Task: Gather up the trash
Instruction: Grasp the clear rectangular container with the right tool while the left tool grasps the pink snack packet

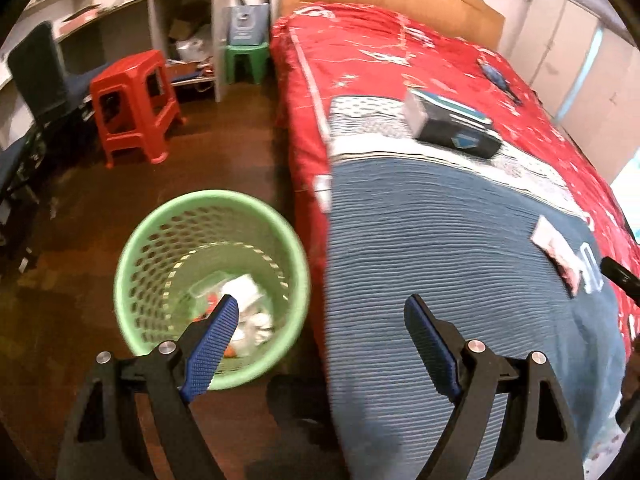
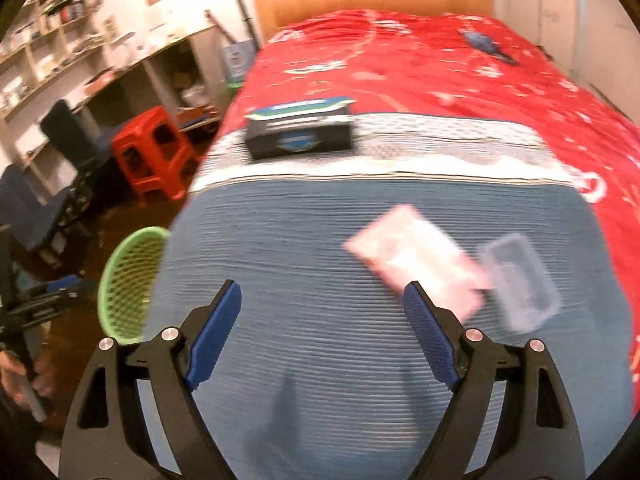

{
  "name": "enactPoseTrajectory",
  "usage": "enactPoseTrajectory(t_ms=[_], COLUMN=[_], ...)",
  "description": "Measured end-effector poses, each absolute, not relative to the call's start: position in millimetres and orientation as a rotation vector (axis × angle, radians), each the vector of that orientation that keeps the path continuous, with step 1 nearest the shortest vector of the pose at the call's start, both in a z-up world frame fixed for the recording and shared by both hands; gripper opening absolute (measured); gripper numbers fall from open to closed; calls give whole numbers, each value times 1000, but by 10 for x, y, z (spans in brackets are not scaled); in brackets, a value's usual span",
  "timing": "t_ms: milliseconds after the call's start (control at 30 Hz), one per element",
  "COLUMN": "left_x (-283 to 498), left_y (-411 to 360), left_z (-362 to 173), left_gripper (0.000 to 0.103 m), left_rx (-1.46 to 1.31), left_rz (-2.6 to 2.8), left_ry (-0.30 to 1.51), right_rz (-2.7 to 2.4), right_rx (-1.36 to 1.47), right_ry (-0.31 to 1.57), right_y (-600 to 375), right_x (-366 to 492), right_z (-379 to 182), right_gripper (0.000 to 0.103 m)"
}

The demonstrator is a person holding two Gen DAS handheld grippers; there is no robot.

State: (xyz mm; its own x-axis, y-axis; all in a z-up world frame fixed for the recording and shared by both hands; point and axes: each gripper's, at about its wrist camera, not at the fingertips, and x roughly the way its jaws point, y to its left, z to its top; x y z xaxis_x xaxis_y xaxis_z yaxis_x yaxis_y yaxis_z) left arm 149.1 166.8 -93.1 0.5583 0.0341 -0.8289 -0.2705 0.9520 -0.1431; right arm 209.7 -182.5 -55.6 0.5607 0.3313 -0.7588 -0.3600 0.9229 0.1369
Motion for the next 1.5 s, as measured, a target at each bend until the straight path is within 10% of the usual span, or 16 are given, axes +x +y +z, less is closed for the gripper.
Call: enactPoseTrajectory(t_ms=[867,1033,1500], left_x=[2769,2950,3432], left_y=[-389,-574,-1118], left_z=[-943,-999,-1347], left_gripper=[82,83,88], left_rx=[-186,-247,-457], left_rz=[-104,-116,-70], left_ry=[1084,1122,1260], right_rz=[349,357,355], right_rx=[-174,-169,-77], right_ry=[1000,1009,954], right_y=[-2992,-3017,-3367], right_x=[2841,2856,2557], right_z=[-1210,-1271,-1099], right_gripper=[83,63,62])
